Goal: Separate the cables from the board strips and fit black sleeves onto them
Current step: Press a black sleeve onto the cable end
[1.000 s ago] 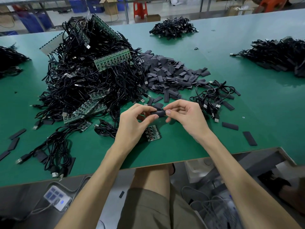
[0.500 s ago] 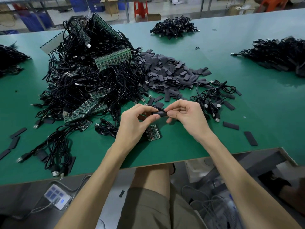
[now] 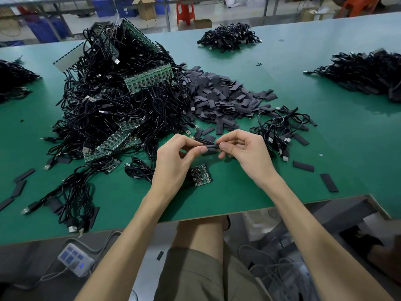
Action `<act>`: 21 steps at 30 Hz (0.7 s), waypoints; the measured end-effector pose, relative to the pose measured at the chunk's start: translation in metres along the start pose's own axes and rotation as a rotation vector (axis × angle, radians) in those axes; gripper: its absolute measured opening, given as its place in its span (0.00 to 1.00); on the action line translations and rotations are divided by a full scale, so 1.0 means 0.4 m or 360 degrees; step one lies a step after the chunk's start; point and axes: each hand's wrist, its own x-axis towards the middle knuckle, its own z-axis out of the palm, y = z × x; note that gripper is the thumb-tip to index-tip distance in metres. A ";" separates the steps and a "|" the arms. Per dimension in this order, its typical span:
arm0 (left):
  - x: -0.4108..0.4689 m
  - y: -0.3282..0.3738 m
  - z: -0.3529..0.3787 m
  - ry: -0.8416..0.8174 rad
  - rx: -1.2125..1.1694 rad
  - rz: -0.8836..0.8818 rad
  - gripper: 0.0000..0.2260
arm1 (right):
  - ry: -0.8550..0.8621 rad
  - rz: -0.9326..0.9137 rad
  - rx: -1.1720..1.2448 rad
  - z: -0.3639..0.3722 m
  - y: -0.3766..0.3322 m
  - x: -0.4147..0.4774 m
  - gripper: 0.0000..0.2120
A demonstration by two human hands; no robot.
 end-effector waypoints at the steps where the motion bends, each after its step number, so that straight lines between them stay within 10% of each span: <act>1: 0.000 0.002 0.000 0.0012 0.0028 0.0015 0.06 | -0.0007 -0.0005 -0.0008 0.001 -0.001 -0.001 0.06; 21: -0.006 0.002 0.006 -0.0188 0.0156 0.0159 0.03 | -0.0035 -0.0033 -0.0065 0.000 0.003 -0.002 0.04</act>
